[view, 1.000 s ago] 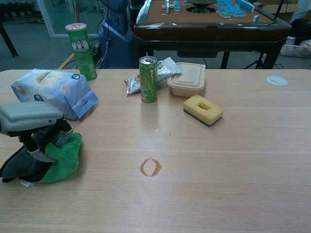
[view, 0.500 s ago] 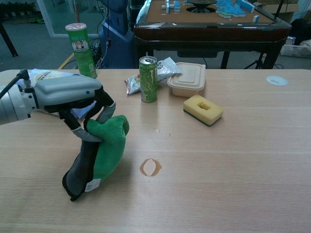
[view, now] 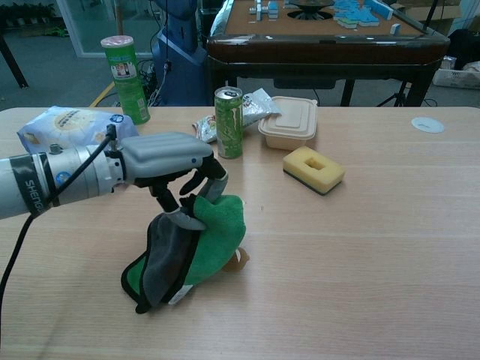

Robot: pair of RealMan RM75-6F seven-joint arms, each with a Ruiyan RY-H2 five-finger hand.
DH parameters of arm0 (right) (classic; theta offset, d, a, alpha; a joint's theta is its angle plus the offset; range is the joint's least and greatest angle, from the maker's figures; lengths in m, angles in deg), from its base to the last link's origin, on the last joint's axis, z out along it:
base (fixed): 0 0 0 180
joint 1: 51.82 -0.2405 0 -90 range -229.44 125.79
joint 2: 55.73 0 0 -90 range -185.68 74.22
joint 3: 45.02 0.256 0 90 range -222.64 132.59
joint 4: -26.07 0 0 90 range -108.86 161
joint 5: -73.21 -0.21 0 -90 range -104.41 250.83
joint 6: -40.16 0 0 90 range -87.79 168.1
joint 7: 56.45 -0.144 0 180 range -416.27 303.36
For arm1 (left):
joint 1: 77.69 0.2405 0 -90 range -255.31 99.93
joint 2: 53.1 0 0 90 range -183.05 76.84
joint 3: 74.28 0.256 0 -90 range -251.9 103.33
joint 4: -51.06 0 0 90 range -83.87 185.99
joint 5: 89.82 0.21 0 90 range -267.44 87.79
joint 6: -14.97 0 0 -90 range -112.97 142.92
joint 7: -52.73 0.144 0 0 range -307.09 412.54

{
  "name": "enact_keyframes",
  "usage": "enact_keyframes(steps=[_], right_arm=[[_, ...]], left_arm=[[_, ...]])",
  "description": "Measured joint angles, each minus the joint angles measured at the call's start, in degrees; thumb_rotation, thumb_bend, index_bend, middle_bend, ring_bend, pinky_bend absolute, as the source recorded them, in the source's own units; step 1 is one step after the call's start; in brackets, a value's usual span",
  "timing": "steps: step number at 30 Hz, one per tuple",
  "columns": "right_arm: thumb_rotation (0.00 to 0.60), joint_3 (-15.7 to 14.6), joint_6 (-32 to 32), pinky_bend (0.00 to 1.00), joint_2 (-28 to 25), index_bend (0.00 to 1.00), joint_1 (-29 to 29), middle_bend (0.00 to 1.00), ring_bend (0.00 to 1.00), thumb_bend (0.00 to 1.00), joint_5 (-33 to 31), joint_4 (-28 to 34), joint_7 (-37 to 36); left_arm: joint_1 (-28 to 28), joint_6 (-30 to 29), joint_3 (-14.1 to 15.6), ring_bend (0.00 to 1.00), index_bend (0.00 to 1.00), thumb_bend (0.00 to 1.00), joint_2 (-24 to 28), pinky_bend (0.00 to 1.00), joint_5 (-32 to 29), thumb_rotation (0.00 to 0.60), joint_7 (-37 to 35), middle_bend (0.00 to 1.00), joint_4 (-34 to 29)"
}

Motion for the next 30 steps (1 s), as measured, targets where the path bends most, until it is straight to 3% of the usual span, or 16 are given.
enact_keyframes(steps=[12,21,30], right_arm=[[0.6,-0.1,-0.5,0.25,-0.3,0.28,0.5,0.27,0.19,0.22,0.0,0.4,0.1],[0.6,-0.3,-0.7,0.25,-0.2,0.28,0.8,0.27,0.19,0.22,0.1,-0.1,-0.4],[0.6,-0.3,-0.8,0.25,0.0,0.28,0.9,0.27,0.19,0.23,0.0,-0.4,-0.6]], left_arm=[[-2.2,3.8,-3.3,0.64,0.56,0.18,-8.2,0.89,-6.3,0.6,5.1,0.62,7.1],[-2.8,4.8,-0.4,0.64,0.56,0.18,-10.8,0.89,-5.2,0.6,5.9,0.62,8.6],[-3.6,4.1,2.0,0.64,0.57,0.18,-10.8,0.89,-2.8,0.6,3.8,0.62,4.4]])
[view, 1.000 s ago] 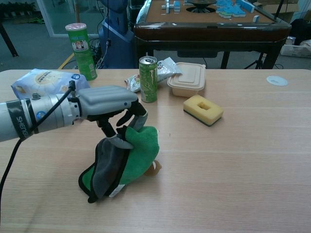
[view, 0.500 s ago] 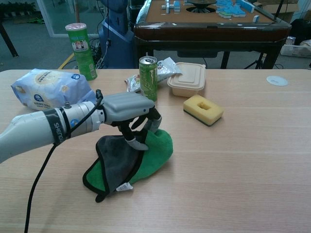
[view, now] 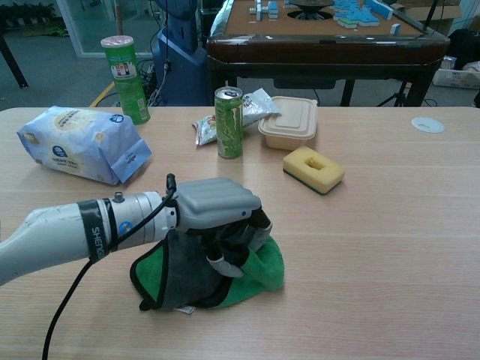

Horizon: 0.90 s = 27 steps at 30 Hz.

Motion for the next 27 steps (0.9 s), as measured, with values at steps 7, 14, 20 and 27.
enact_keyframes(steps=[7,14,20,27], right_arm=[[0.6,0.0,0.0,0.25,0.1,0.28,0.0,0.27,0.19,0.22,-0.1,-0.1,0.0],[0.6,0.1,-0.4,0.25,0.0,0.28,0.2,0.27,0.19,0.22,-0.2,0.0,0.0],[0.6,0.2,-0.5,0.25,0.0,0.28,0.3,0.27,0.19,0.23,-0.2,0.1,0.0],[0.6,0.2,-0.3,0.25,0.1,0.28,0.3,0.27,0.19,0.22,-0.3,-0.1,-0.1]], left_arm=[[-1.0,-0.3,1.4,0.64,0.57,0.18,1.0,0.89,1.7,0.6,-0.8,0.62,-4.0],[-1.4,1.9,0.1,0.64,0.55,0.18,0.1,0.89,-0.7,0.6,3.0,0.61,-1.1],[-1.1,3.2,-1.1,0.64,0.55,0.18,-1.3,0.89,-3.2,0.6,4.8,0.61,3.8],[-0.3,2.6,-2.0,0.64,0.55,0.18,-2.1,0.89,-4.8,0.6,6.5,0.61,9.2]])
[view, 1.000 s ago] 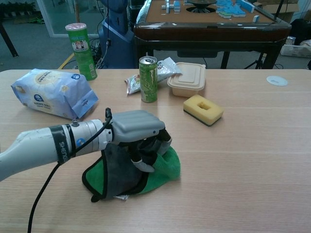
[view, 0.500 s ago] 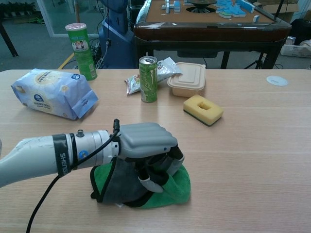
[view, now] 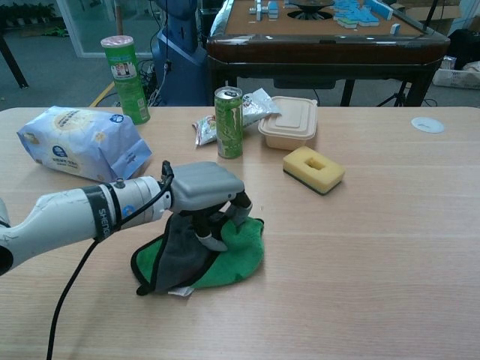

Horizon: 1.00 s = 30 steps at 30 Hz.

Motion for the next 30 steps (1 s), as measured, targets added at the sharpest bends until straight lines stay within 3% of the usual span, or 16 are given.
enact_keyframes(steps=[9,19,30], right_arm=[[0.6,0.0,0.3,0.25,0.1,0.28,-0.2,0.27,0.19,0.22,0.1,0.1,0.1],[0.6,0.1,0.4,0.25,0.0,0.28,-0.3,0.27,0.19,0.22,-0.1,0.4,0.5],[0.6,0.1,0.1,0.25,0.1,0.28,-0.1,0.27,0.19,0.22,-0.2,0.3,0.5]], left_arm=[[1.2,0.4,-0.6,0.63,0.56,0.18,-0.1,0.89,-2.1,0.6,1.9,0.61,2.7],[0.4,0.5,0.9,0.64,0.56,0.18,1.2,0.89,0.1,0.6,-5.5,0.61,-6.9],[-1.1,0.8,3.5,0.64,0.56,0.18,3.8,0.89,3.4,0.6,-8.7,0.61,-16.6]])
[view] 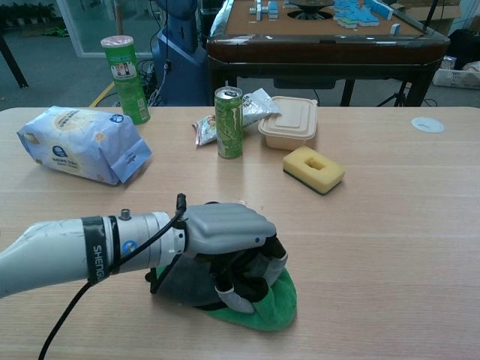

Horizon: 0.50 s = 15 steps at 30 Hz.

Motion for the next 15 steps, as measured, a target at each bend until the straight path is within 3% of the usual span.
enact_keyframes(steps=[6,15], right_arm=[[0.6,0.0,0.0,0.25,0.1,0.28,0.0,0.27,0.19,0.22,0.1,0.0,0.0],[0.6,0.0,-0.1,0.25,0.2,0.28,0.1,0.27,0.19,0.22,-0.1,-0.2,-0.3]], left_arm=[[-0.1,0.4,0.3,0.64,0.56,0.18,-0.2,0.89,0.1,0.6,2.1,0.61,1.3],[0.9,0.3,-1.3,0.64,0.56,0.18,-2.5,0.89,-2.4,0.6,6.9,0.61,10.5]])
